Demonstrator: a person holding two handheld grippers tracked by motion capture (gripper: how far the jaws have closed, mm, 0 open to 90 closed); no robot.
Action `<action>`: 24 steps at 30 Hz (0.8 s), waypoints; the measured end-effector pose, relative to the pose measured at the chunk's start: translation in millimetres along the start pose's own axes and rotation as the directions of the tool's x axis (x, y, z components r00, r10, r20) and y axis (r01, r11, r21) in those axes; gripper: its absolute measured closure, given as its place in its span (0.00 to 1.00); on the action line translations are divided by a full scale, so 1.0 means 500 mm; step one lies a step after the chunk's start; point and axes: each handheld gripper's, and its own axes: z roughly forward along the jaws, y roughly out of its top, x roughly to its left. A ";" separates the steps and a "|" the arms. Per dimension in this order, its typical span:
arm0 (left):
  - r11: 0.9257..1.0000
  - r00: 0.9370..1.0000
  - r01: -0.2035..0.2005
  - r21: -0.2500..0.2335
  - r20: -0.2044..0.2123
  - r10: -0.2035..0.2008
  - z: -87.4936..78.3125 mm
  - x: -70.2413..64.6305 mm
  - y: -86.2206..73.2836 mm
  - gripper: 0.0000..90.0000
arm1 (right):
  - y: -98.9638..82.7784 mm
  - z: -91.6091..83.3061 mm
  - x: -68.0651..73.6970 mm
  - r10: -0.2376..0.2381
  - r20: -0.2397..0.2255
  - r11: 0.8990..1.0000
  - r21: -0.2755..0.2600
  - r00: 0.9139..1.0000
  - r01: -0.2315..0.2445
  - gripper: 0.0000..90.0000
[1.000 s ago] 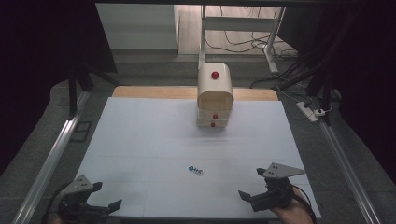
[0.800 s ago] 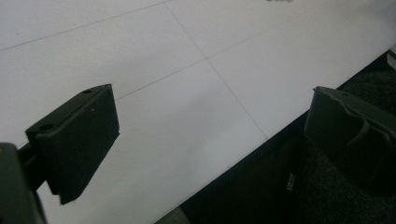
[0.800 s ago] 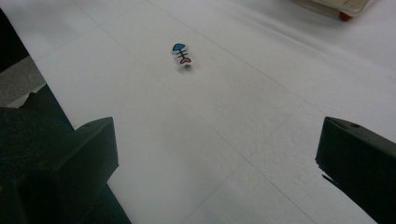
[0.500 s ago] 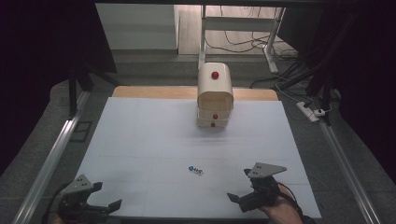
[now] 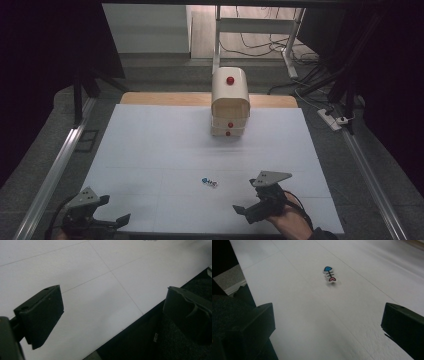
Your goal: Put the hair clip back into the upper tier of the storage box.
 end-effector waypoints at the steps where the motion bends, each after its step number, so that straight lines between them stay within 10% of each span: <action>1: 1.000 1.000 0.001 0.000 0.000 -0.001 0.000 0.000 0.000 0.03 | 0.003 0.004 0.000 -0.005 -0.003 1.000 0.002 1.000 0.005 0.00; 24: 1.000 1.000 0.000 0.001 0.002 0.000 0.000 0.001 0.000 0.03 | 0.052 0.094 0.003 -0.071 0.001 0.994 0.082 0.997 0.071 0.00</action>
